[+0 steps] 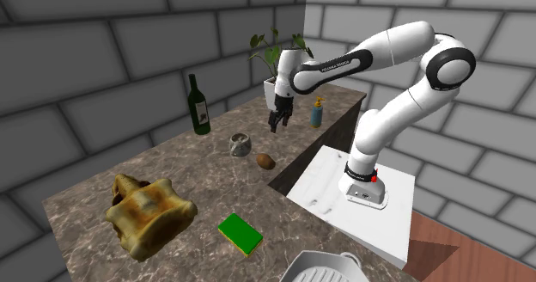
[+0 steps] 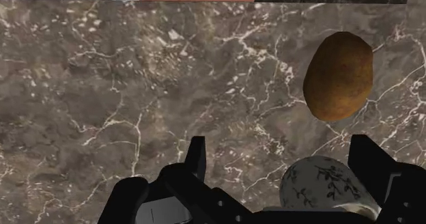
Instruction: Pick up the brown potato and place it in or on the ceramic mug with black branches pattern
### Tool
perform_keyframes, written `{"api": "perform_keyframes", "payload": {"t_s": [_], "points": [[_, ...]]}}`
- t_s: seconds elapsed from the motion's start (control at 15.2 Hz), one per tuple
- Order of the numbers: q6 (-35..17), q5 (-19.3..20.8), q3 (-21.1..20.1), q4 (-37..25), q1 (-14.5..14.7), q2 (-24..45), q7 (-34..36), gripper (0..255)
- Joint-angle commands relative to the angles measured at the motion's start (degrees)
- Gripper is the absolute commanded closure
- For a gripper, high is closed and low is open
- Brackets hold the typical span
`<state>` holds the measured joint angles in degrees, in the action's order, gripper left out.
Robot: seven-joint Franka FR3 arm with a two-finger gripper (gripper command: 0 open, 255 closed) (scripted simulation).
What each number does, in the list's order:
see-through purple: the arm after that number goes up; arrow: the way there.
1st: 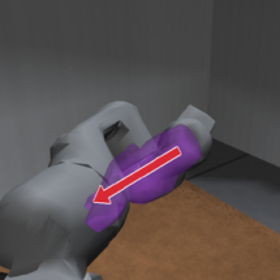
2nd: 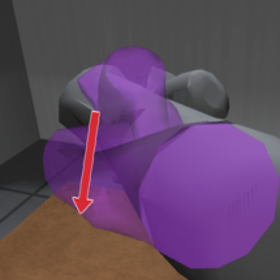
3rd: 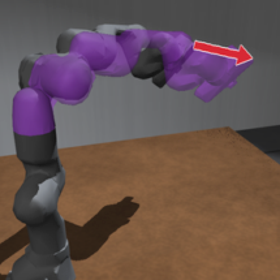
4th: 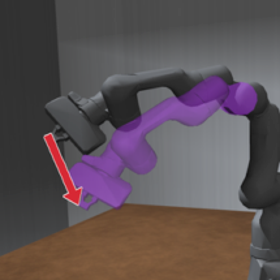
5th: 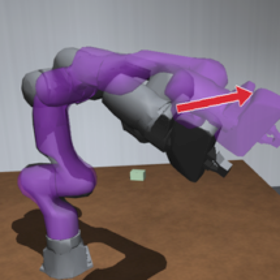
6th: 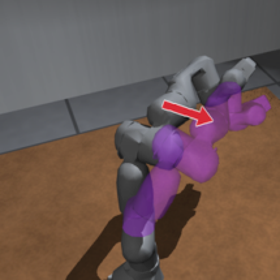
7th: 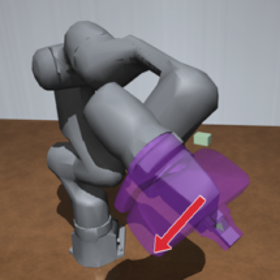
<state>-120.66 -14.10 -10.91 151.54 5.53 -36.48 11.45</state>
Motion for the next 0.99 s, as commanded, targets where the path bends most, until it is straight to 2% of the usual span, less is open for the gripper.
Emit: {"api": "perform_keyframes", "payload": {"t_s": [0.0, 0.26, 0.53, 0.92], "points": [[-3.7, -1.0, -2.5, 0.5, 1.0, 2.3, 2.1, 0], [-11.9, -1.9, -7.6, 0.8, 2.3, 8.8, 6.2, 0], [-19.6, -0.8, -12.8, -0.3, 2.4, 16.4, 11.2, 0], [-25.5, 0.1, -14.0, 0.8, 1.8, 21.2, 12.0, 0]]}}
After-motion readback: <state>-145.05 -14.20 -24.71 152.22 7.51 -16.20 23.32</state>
